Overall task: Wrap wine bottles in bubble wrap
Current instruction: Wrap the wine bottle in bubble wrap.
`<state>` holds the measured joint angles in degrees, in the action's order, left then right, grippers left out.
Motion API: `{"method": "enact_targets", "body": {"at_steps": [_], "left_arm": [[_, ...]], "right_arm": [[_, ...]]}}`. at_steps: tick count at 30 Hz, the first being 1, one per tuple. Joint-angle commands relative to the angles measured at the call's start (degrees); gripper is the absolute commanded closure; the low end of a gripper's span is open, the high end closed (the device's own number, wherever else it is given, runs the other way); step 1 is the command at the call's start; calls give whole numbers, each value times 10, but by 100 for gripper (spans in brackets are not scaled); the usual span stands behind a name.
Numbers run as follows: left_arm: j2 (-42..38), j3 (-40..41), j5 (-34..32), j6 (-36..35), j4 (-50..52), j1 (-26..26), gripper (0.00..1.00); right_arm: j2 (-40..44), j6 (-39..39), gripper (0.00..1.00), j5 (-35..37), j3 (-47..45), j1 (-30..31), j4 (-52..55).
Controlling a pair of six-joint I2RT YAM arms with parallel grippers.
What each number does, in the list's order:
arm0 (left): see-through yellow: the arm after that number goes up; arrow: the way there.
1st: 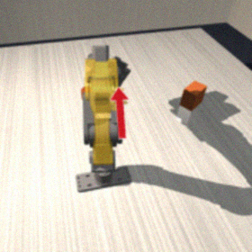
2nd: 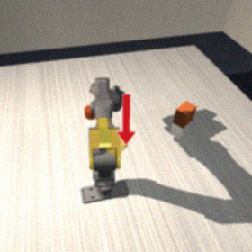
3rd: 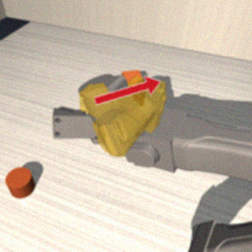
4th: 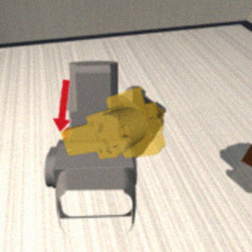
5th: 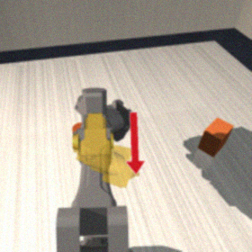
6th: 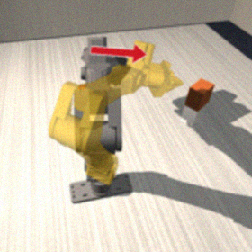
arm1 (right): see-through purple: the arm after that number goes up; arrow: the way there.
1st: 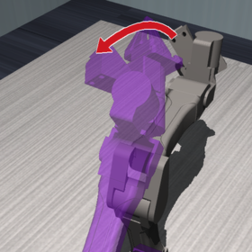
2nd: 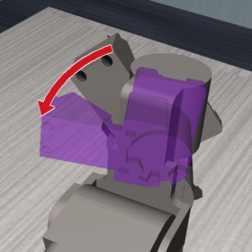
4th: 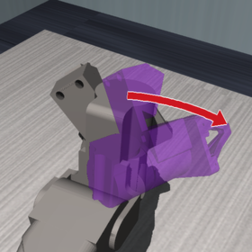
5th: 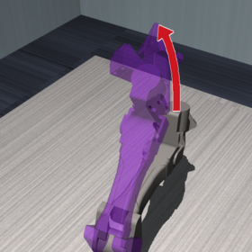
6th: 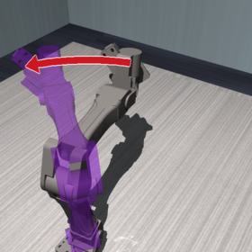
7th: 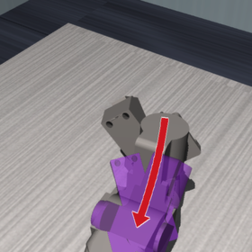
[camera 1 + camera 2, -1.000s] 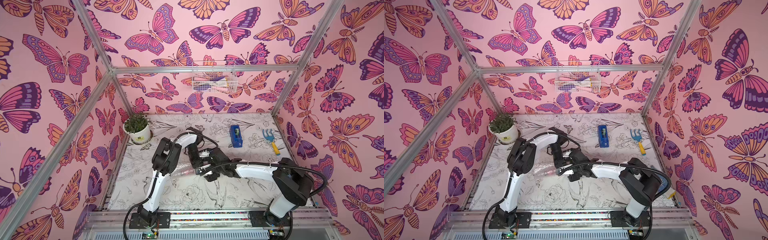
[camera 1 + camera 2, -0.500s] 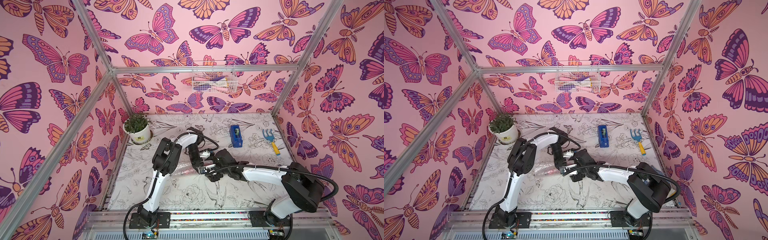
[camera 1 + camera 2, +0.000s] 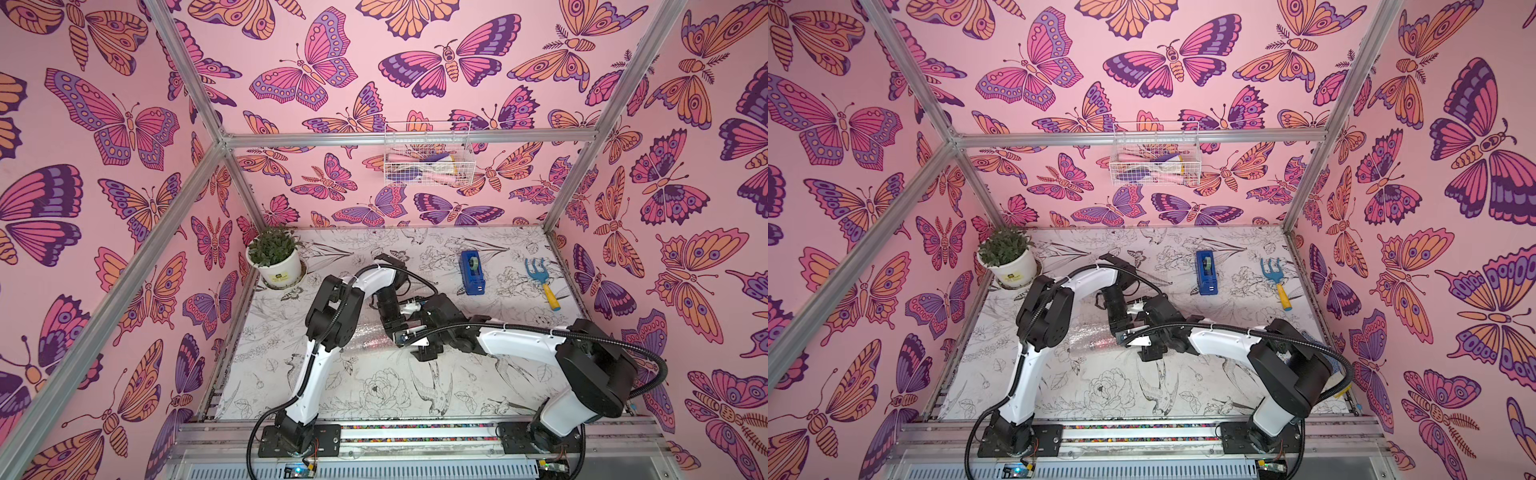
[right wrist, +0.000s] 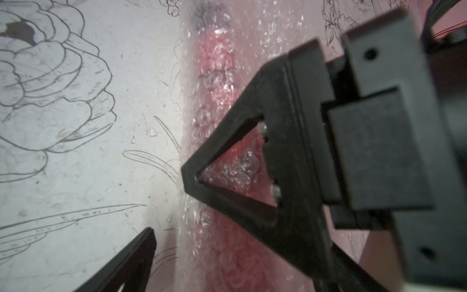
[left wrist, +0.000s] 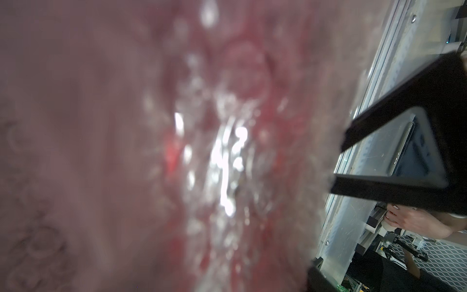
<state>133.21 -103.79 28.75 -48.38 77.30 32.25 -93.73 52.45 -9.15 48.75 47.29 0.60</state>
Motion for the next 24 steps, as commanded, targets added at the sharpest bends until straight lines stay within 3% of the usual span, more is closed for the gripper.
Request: {"method": "enact_targets", "body": {"at_steps": [1, 8, 13, 24], "left_arm": [[41, 8, -49, -71, -42, 3, 37], [44, 0, -52, -73, -38, 0, 36], [47, 1, -50, -72, -36, -1, 36], [47, -3, -50, -73, -36, -2, 36]], "right_arm": [[-49, -35, 10, 94, -14, -38, 113], [22, -43, 9, 74, -56, -47, 59], [71, -48, 8, 62, -56, -50, 95], [41, -52, 9, 55, -52, -48, 80]]}}
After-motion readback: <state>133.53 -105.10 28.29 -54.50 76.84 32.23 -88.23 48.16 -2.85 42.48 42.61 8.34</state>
